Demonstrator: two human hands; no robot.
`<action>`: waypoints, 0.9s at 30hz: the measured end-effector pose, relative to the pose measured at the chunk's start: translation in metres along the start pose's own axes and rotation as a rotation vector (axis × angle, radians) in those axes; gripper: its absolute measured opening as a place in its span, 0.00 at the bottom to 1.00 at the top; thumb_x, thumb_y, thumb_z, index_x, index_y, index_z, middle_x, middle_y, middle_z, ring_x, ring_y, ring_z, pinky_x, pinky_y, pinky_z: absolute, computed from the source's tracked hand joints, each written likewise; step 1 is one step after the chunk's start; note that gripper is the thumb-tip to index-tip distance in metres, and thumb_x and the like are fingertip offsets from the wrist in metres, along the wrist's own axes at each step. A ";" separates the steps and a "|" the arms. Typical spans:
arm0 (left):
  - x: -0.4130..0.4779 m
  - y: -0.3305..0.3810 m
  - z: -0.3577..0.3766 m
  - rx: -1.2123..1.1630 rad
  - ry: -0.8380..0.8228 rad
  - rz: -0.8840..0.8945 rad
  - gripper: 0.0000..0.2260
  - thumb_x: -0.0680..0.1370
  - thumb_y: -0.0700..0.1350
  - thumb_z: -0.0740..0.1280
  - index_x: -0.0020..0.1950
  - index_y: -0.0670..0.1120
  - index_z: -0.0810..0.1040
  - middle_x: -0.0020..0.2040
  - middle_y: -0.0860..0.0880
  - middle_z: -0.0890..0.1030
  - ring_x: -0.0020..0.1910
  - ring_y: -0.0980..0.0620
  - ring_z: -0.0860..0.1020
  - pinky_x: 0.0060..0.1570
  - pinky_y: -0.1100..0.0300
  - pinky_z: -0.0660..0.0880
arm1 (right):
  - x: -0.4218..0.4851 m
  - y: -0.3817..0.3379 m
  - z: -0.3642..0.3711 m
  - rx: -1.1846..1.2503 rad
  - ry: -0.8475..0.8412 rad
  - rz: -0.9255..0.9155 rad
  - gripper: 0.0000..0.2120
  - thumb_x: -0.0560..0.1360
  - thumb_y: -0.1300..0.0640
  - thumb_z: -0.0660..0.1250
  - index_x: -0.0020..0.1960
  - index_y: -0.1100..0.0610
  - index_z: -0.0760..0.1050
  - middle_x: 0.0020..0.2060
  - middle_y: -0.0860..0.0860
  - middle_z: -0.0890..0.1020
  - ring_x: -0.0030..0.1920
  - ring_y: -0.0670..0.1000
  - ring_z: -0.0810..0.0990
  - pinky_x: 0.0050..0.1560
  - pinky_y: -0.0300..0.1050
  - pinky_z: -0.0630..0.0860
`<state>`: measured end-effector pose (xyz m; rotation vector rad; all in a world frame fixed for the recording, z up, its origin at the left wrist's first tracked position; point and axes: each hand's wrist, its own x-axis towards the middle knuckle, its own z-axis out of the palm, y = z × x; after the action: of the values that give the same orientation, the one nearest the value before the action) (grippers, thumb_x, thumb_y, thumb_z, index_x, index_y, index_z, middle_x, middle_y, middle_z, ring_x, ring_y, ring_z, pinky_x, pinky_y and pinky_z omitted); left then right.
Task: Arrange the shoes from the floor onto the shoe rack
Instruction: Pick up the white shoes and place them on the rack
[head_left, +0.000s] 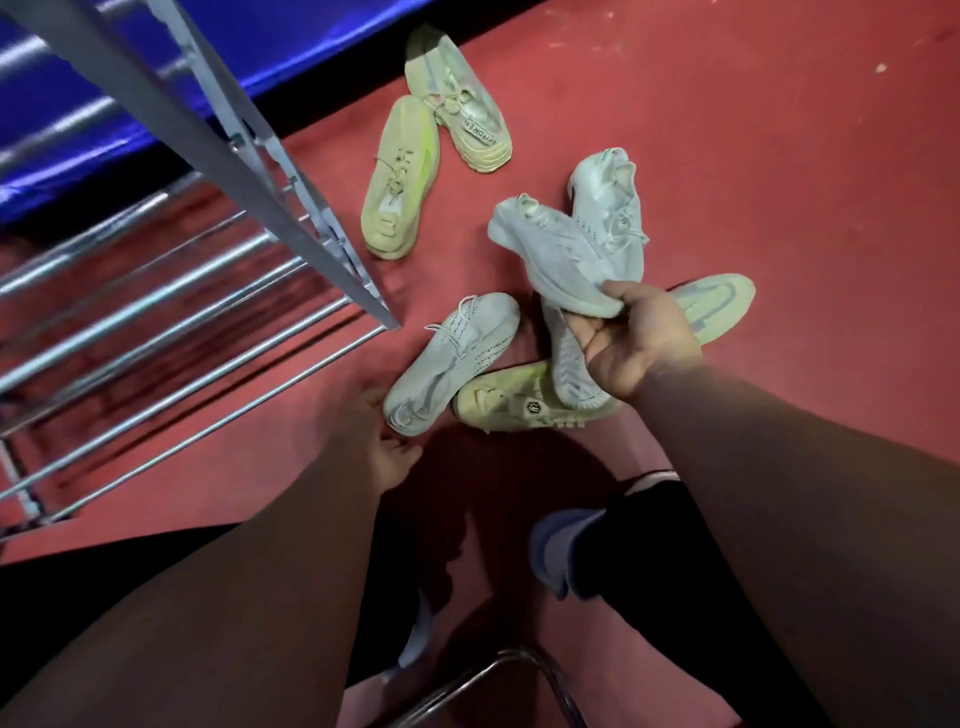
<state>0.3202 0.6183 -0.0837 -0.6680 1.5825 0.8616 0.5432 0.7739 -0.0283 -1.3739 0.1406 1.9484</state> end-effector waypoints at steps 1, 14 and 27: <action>-0.002 0.000 0.005 -0.008 -0.011 0.003 0.17 0.70 0.51 0.69 0.55 0.45 0.83 0.60 0.42 0.82 0.59 0.44 0.80 0.69 0.47 0.69 | 0.001 -0.002 0.001 0.001 0.001 -0.001 0.15 0.80 0.67 0.61 0.65 0.69 0.76 0.54 0.63 0.86 0.53 0.61 0.87 0.60 0.54 0.82; 0.030 0.000 0.025 -0.117 -0.059 0.045 0.07 0.77 0.46 0.68 0.52 0.45 0.78 0.47 0.47 0.74 0.43 0.50 0.69 0.60 0.50 0.71 | 0.008 -0.013 -0.017 -0.028 0.007 0.016 0.13 0.81 0.64 0.61 0.61 0.67 0.78 0.50 0.60 0.87 0.46 0.58 0.88 0.57 0.52 0.83; 0.037 0.002 0.018 -0.246 -0.101 0.011 0.29 0.81 0.59 0.62 0.74 0.40 0.71 0.76 0.41 0.69 0.79 0.42 0.61 0.79 0.47 0.55 | 0.008 -0.007 -0.019 -0.046 0.017 0.022 0.13 0.81 0.64 0.61 0.62 0.67 0.77 0.51 0.60 0.87 0.47 0.58 0.88 0.50 0.51 0.85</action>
<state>0.3222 0.6354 -0.1215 -0.7778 1.4039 1.0922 0.5608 0.7737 -0.0415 -1.4239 0.1199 1.9696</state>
